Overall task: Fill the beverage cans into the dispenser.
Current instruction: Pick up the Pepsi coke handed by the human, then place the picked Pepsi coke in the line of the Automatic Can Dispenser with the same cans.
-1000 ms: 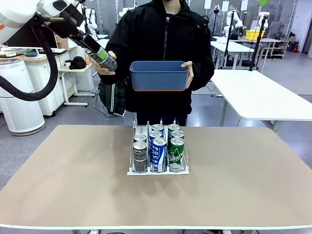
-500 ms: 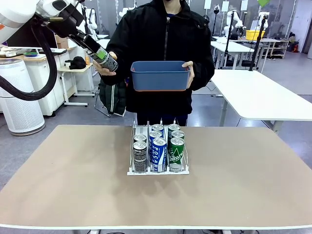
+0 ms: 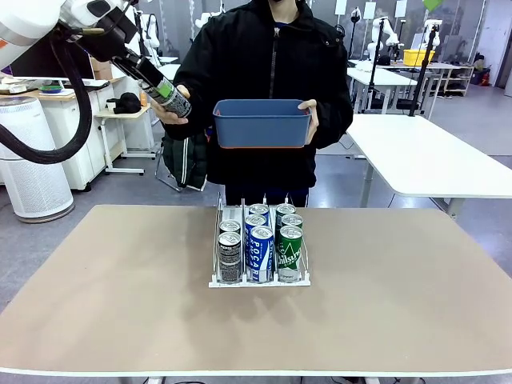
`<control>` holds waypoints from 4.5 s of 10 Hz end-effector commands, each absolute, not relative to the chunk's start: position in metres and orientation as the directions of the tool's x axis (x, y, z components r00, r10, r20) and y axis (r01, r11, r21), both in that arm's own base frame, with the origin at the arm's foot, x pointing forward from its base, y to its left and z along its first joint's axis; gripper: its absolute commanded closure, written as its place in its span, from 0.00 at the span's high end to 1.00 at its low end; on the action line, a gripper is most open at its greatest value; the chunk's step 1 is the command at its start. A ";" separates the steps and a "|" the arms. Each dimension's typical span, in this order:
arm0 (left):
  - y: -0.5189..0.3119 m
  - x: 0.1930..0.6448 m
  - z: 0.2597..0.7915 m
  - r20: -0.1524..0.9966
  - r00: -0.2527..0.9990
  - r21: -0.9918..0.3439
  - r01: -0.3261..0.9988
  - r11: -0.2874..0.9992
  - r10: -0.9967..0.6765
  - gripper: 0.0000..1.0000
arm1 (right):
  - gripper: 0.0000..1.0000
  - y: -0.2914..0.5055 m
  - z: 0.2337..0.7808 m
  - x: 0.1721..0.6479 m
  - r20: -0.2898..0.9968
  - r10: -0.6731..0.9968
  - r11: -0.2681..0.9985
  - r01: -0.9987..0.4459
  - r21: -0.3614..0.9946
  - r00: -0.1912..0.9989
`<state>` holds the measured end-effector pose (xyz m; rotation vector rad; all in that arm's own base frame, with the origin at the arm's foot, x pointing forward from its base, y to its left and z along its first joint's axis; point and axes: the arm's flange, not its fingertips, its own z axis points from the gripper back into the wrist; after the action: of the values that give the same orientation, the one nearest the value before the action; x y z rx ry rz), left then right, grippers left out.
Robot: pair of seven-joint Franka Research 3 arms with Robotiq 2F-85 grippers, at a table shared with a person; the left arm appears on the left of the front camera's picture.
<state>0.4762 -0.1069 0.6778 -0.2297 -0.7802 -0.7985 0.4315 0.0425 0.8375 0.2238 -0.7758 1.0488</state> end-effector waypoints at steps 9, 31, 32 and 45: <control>-0.108 0.476 0.678 0.702 0.443 0.097 0.716 0.692 -0.558 0.19 | 1.00 0.043 0.838 0.431 0.671 0.693 0.503 -0.844 -0.188 0.263; -0.125 0.459 0.670 0.679 0.512 0.012 0.709 0.705 -0.526 0.58 | 1.00 0.043 0.838 0.431 0.671 0.693 0.503 -0.844 -0.188 0.263; -0.142 0.446 0.660 0.667 0.534 0.009 0.692 0.722 -0.520 0.58 | 1.00 0.043 0.838 0.431 0.671 0.693 0.503 -0.844 -0.188 0.263; -0.255 0.324 0.555 0.408 0.496 -0.034 0.847 0.530 -0.767 0.58 | 1.00 0.043 0.838 0.431 0.671 0.693 0.503 -0.844 -0.188 0.263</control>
<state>0.3234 -0.2572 0.5522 -0.2520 -0.3493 -0.9971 0.4318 0.0426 0.8372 0.2237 -0.7752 1.0487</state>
